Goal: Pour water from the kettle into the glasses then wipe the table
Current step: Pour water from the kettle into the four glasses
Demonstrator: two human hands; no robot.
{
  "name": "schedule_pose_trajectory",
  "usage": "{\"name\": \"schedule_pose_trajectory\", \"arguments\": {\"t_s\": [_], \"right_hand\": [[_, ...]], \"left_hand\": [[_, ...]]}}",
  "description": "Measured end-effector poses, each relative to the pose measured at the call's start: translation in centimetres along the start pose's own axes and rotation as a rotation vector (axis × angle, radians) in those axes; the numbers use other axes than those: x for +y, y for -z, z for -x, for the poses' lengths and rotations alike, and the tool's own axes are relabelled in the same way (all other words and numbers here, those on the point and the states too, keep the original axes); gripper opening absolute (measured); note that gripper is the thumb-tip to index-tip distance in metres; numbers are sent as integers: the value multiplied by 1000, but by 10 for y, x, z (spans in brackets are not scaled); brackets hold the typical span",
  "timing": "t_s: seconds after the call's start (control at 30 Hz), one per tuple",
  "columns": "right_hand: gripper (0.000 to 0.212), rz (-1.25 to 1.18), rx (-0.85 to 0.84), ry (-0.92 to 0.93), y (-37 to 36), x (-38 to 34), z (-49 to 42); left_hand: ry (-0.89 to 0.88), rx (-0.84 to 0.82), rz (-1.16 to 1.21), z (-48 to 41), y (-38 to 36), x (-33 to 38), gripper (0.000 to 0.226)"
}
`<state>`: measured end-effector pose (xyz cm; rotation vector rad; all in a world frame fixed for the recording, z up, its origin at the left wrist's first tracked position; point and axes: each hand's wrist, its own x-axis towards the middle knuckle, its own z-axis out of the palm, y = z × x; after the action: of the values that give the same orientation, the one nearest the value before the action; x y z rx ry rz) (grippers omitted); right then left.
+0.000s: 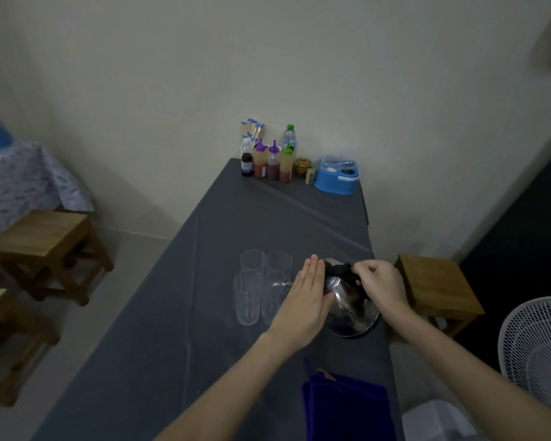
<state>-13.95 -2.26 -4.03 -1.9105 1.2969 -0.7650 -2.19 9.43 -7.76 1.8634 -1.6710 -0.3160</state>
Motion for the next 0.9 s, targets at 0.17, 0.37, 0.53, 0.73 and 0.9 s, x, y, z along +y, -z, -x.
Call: {"name": "schedule_pose_trajectory", "arguments": {"t_s": [0.17, 0.37, 0.53, 0.73, 0.9], "right_hand": [[35, 18, -5, 22, 0, -1, -2], [42, 26, -16, 30, 2, -8, -3], [32, 49, -25, 53, 4, -11, -7], [37, 62, -36, 84, 7, -16, -11], [30, 85, -35, 93, 7, -18, -14]], "left_hand": [[18, -2, 22, -1, 0, -1, 62], [27, -11, 14, -3, -2, -2, 73], [40, 6, 45, -4, -3, -2, 77], [53, 36, 60, -8, -6, 0, 74], [64, 52, 81, -9, -6, 1, 65]]}}
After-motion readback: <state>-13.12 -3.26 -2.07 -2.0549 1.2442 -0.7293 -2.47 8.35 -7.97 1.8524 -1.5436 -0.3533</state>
